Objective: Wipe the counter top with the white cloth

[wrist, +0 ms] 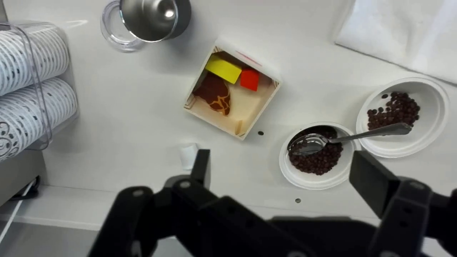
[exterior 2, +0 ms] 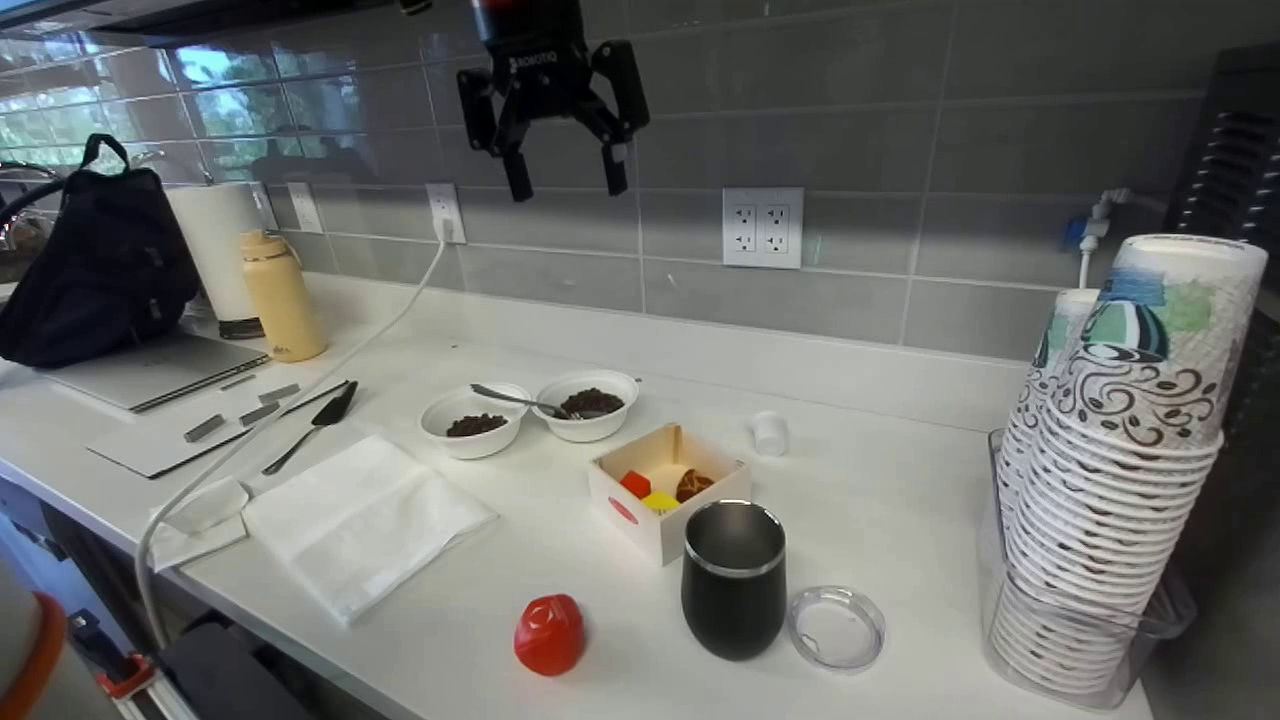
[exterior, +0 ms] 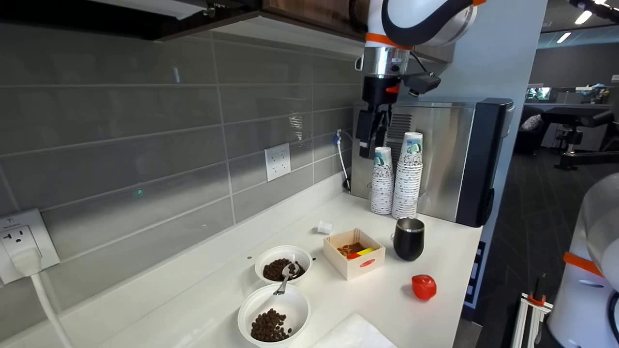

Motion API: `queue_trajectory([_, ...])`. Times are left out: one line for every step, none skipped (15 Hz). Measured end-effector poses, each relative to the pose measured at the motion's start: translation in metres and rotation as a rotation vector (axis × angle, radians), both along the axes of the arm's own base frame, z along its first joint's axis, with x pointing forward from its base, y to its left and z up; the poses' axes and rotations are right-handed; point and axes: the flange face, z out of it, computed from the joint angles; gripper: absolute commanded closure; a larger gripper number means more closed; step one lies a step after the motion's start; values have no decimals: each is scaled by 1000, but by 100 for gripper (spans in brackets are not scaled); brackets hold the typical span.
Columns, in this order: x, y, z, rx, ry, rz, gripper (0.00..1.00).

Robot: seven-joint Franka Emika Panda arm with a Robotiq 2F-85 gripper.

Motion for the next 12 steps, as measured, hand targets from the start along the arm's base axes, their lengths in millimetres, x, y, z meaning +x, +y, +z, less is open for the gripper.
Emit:
queue_trajectory([-3, 8, -8, 7, 15, 13, 0])
queue_trajectory([-8, 17, -16, 15, 30, 27, 0])
queue_trajectory([-13, 27, -25, 23, 45, 44, 0])
queue_trajectory([-19, 37, -33, 33, 59, 58, 0])
queue_trajectory([-27, 48, -41, 43, 72, 75, 0])
queue_trajectory([-35, 60, -49, 54, 86, 93, 0])
queue_trajectory([-43, 70, -57, 64, 99, 109, 0])
queue_trajectory([-52, 81, -66, 71, 111, 121, 0])
queue_trajectory([-59, 90, -74, 73, 114, 128, 0])
queue_trajectory([-66, 100, -84, 72, 108, 129, 0])
queue_trajectory([-71, 110, -95, 71, 94, 125, 0])
queue_trajectory([-74, 119, -104, 69, 74, 120, 0])
